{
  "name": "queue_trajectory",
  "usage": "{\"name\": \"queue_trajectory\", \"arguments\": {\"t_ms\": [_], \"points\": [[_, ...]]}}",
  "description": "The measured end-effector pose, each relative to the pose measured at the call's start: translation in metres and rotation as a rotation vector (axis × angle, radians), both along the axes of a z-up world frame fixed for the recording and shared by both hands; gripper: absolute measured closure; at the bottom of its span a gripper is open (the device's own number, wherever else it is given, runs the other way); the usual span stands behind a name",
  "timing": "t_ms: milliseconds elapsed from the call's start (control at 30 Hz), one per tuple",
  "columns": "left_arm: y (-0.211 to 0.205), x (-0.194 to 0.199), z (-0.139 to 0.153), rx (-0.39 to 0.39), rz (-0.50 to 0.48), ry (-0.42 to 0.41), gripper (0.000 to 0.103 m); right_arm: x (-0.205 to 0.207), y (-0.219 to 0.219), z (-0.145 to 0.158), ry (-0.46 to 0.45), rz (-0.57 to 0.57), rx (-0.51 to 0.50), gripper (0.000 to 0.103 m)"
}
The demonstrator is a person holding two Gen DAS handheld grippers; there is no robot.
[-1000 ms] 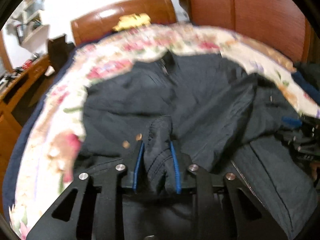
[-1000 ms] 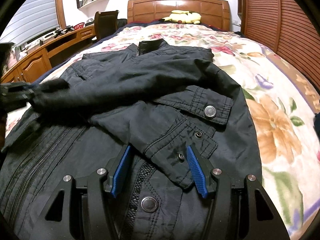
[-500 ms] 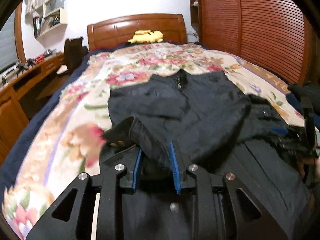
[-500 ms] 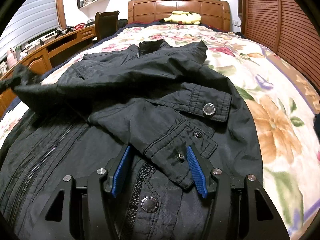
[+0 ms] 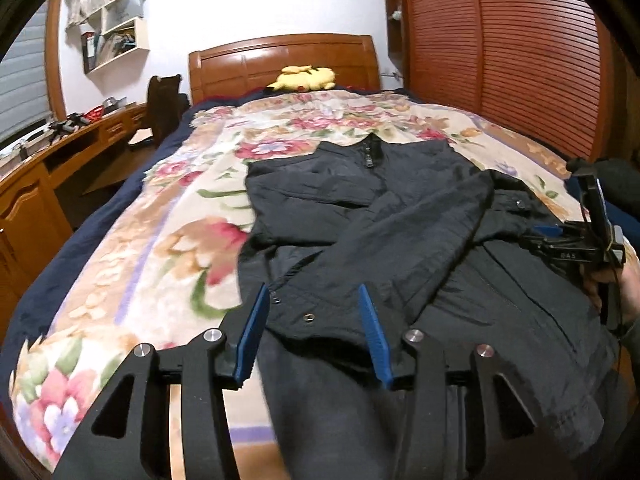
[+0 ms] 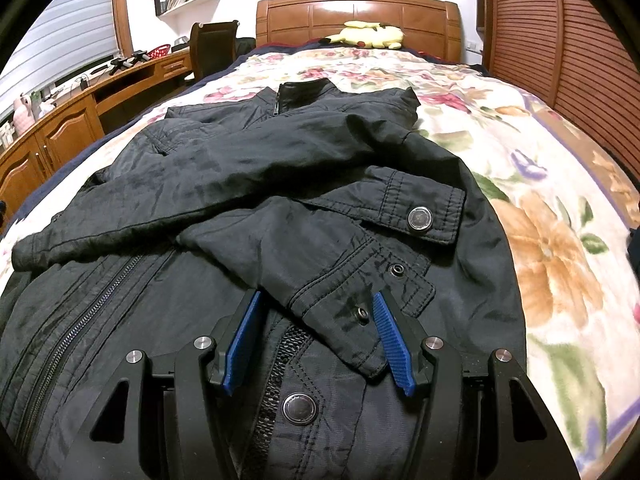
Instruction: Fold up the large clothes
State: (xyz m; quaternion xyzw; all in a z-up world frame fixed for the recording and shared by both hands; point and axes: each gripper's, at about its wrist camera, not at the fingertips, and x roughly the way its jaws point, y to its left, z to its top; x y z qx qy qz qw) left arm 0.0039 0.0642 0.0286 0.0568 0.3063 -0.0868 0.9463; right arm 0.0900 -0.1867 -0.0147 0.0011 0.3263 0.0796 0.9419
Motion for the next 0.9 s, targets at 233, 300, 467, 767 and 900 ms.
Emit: {"name": "queue_trajectory", "arguments": {"t_ms": [233, 300, 467, 767, 900], "points": [[0.011, -0.013, -0.003, -0.022, -0.01, 0.005, 0.021, 0.0, -0.001, 0.001, 0.005, -0.003, -0.005, 0.044], [0.013, -0.019, -0.004, -0.031, -0.015, 0.004, 0.021, -0.005, -0.004, 0.007, -0.015, -0.016, -0.002, 0.044], [0.016, -0.034, -0.007, -0.042, -0.027, -0.001, 0.021, -0.036, -0.014, 0.028, -0.062, -0.039, 0.01, 0.044], [0.018, -0.059, -0.014, -0.034, -0.029, 0.012, 0.021, -0.112, -0.034, 0.035, -0.055, -0.045, -0.048, 0.044], [0.019, -0.072, -0.014, -0.037, -0.026, 0.011, 0.021, -0.139, -0.044, 0.036, -0.045, -0.065, -0.064, 0.044]]}}
